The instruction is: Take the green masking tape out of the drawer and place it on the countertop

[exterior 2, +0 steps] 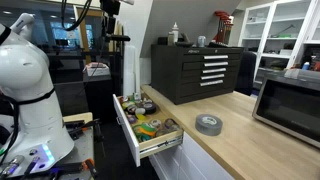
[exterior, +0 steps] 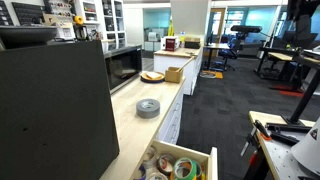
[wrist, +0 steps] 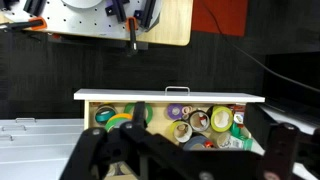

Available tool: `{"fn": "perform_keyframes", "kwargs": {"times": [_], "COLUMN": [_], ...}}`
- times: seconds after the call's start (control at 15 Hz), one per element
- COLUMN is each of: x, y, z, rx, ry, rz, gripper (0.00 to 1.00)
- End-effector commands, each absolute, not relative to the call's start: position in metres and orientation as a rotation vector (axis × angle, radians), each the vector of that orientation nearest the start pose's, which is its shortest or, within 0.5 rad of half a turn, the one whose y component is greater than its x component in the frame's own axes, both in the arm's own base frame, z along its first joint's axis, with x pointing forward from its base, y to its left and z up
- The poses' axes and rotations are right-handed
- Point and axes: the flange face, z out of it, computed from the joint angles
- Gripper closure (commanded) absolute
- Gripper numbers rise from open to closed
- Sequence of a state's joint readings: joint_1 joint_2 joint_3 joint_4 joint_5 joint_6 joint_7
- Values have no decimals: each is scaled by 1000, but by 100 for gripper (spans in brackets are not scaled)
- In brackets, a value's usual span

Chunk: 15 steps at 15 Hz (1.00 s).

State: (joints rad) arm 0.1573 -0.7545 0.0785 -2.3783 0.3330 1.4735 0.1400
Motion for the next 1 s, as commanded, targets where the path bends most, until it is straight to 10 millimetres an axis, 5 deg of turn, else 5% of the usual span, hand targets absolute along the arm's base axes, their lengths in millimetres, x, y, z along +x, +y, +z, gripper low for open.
{"fn": "perform_keyframes", "kwargs": {"times": [0.0,0.47,0.93], "x": [286,288,323], "y": [114,111,66], "z": [567,560,502], "rx": [-2877,-2918,-3102], "ry": [-112,-74,16], "rz": [287,275,128], "gripper": [0,0,0]}}
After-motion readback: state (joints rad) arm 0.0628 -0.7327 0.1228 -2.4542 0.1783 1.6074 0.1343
